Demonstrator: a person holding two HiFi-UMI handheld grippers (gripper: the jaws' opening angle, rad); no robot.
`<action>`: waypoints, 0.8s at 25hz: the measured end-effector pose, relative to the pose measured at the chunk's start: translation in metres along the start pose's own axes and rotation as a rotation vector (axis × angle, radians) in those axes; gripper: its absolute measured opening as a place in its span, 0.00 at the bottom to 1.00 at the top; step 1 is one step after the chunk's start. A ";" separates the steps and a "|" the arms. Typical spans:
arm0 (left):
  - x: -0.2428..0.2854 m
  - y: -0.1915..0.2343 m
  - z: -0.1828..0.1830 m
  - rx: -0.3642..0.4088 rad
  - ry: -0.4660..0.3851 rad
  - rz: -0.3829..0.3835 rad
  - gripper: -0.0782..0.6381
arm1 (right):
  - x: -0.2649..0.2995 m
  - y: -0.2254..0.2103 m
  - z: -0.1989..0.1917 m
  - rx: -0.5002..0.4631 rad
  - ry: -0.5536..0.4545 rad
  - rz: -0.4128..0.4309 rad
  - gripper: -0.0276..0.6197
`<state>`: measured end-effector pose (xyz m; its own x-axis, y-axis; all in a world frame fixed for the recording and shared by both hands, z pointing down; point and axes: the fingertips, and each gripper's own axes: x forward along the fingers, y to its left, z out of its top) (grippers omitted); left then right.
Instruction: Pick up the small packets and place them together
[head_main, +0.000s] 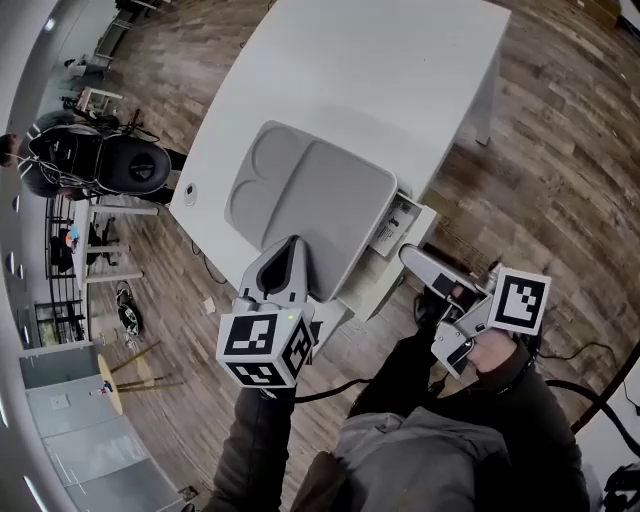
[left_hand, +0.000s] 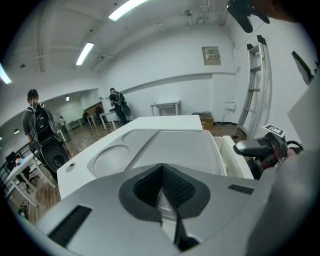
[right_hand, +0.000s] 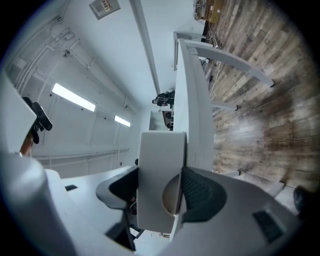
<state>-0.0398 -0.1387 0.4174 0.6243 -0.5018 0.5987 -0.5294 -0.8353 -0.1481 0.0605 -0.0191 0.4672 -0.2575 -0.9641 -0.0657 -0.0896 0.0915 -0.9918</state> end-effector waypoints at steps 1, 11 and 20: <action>-0.002 0.000 0.000 0.000 -0.001 0.002 0.11 | -0.003 0.002 -0.001 -0.004 -0.003 0.006 0.48; 0.003 0.013 0.000 -0.001 0.004 0.027 0.11 | -0.012 0.002 -0.003 0.011 -0.023 0.014 0.47; 0.008 0.017 0.003 -0.004 0.012 0.024 0.11 | -0.019 0.003 -0.001 0.017 -0.025 0.015 0.47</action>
<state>-0.0418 -0.1581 0.4172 0.6043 -0.5191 0.6045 -0.5468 -0.8220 -0.1593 0.0643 0.0000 0.4653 -0.2344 -0.9686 -0.0829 -0.0697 0.1018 -0.9924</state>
